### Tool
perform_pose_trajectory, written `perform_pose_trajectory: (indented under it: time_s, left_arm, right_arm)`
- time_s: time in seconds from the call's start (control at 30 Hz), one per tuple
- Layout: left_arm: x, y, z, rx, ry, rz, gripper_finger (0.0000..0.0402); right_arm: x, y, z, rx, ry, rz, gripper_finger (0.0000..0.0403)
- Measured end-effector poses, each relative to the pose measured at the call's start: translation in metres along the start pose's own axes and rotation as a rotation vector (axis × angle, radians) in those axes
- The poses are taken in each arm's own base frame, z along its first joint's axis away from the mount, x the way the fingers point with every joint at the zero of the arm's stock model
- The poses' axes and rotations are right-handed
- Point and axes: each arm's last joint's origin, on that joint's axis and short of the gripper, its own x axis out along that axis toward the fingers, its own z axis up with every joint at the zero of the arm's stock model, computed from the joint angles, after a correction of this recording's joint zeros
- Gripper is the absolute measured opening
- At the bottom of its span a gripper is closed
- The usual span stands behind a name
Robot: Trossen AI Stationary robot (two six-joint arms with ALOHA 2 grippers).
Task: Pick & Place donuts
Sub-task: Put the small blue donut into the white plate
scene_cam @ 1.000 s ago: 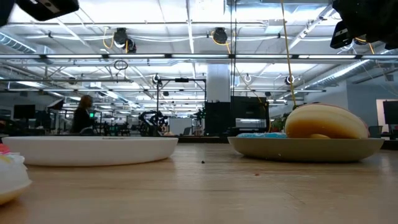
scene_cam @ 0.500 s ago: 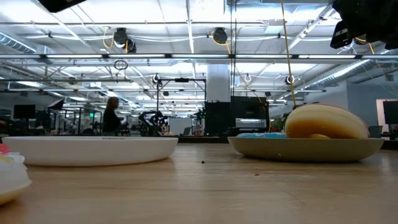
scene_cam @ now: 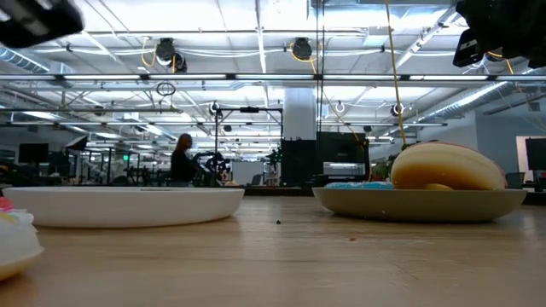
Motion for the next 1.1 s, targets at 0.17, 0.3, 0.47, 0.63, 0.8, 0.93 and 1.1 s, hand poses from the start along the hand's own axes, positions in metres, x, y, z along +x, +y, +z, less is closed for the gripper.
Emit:
perform_pose_trajectory:
  time_s: [0.17,0.3,0.47,0.63,0.8,0.93,1.1]
  left_arm:
    - [0.003,0.005,-0.008,-0.103,0.072,0.062,0.0089]
    - [0.002,0.001,-0.009,-0.11,0.085,0.027,0.0158]
    - [0.002,-0.002,-0.013,-0.1,0.073,0.04,0.0211]
    - [0.008,-0.008,-0.02,-0.095,0.079,0.056,0.0224]
    - [0.025,-0.014,-0.029,-0.089,0.117,0.076,0.0216]
    - [0.03,-0.013,-0.03,-0.121,0.142,0.076,0.0203]
    - [0.029,-0.012,-0.031,-0.169,0.126,0.112,0.0192]
  right_arm:
    - [0.0,0.0,0.0,0.009,0.0,0.0,0.0]
    - [0.0,0.0,0.0,0.009,0.003,0.001,0.0]
    - [0.0,0.0,-0.001,0.003,0.008,0.001,0.0]
    - [0.0,0.0,-0.001,-0.013,0.009,0.002,0.0]
    - [0.0,0.0,-0.001,-0.036,0.008,0.002,0.0]
    - [0.0,0.0,-0.001,-0.044,0.007,0.001,0.0]
    - [0.0,0.0,0.0,-0.062,-0.001,0.0,0.0]
